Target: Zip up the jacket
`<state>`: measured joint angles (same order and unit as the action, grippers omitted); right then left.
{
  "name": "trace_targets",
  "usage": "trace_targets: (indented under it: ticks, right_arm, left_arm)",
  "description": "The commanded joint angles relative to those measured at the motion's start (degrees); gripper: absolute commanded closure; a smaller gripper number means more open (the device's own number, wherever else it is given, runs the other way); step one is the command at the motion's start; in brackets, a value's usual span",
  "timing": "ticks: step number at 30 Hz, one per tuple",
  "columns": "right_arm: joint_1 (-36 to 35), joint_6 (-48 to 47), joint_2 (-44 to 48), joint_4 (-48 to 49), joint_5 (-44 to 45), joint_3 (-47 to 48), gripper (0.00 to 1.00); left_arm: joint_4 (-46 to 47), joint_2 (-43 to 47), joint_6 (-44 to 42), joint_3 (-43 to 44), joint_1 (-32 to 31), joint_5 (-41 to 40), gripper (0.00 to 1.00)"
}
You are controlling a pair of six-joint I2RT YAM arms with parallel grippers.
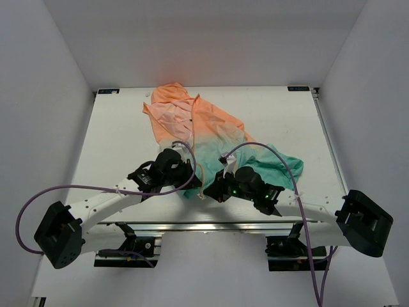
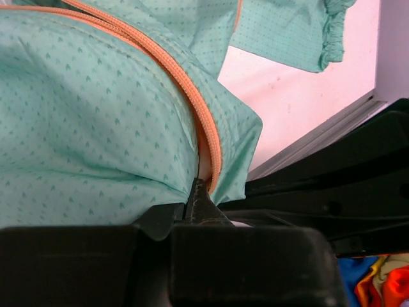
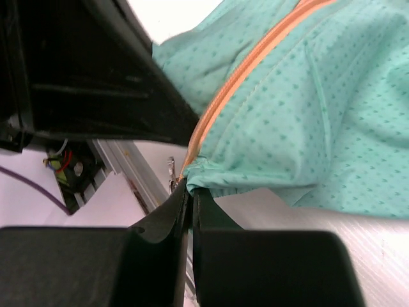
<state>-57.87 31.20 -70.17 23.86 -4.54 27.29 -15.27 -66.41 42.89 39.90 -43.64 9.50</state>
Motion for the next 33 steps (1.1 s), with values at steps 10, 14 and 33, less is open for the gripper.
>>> trace_targets:
  ticks: [10, 14, 33]
  right_arm:
    - [-0.3, 5.2, -1.0, 4.6, 14.9, 5.1, 1.00]
    - [-0.4, 4.2, -3.6, 2.1, 15.8, 7.9, 1.00]
    - [-0.4, 3.2, 16.3, 17.1, 5.0, -8.4, 1.00]
  left_arm:
    - [1.1, 5.7, 4.4, -4.3, -0.9, 2.9, 1.00]
    - [1.8, 7.3, 4.3, -4.1, -1.4, 3.7, 1.00]
    - [1.7, 10.9, 3.4, -1.8, -1.6, -2.0, 1.00]
